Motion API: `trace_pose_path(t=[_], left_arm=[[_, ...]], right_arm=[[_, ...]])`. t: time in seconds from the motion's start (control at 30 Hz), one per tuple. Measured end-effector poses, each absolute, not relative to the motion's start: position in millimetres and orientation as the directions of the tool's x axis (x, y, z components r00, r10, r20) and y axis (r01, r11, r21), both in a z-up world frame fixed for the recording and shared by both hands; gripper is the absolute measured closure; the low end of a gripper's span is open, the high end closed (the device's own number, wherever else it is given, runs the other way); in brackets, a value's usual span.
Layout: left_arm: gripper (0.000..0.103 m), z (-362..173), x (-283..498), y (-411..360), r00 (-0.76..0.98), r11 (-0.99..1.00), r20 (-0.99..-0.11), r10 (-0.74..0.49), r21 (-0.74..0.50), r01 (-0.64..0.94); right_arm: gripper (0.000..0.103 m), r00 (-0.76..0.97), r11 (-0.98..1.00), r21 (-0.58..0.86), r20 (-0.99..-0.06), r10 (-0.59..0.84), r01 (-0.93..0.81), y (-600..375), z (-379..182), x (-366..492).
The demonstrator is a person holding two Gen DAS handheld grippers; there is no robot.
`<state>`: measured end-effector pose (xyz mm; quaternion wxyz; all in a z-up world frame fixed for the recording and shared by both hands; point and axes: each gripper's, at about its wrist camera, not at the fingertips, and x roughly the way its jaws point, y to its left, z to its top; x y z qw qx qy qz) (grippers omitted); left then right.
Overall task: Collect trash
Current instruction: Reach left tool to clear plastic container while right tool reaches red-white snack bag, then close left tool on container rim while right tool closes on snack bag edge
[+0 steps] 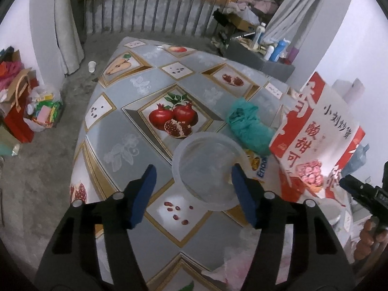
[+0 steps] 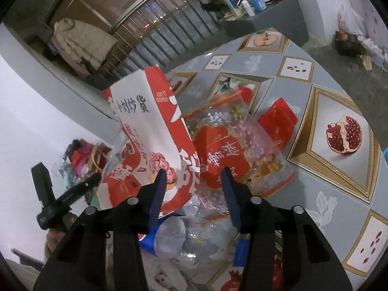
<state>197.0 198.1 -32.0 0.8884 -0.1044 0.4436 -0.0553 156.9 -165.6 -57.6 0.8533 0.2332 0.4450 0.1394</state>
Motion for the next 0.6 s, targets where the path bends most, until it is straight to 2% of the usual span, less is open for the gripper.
trace_pose_path(t=[0.27,0.43,0.6], left_arm=[[0.059,-35,212,192,0.592,0.987,-0.791,-0.153,-0.156,0.047],[0.072,-38,219,189,0.579,0.99,-0.804,-0.139,-0.132,0.054],[0.077,-39,221,182,0.582,0.994,-0.806,-0.112,-0.089,0.068]], right_arm=[[0.065,0.554,0.859,0.509,-0.699,0.452,-0.059,-163,-67,162],[0.07,0.544,0.855,0.516,-0.702,0.46,-0.058,-163,-73,164],[0.077,0.535,0.85,0.523,-0.701,0.472,-0.064,-161,-77,167]])
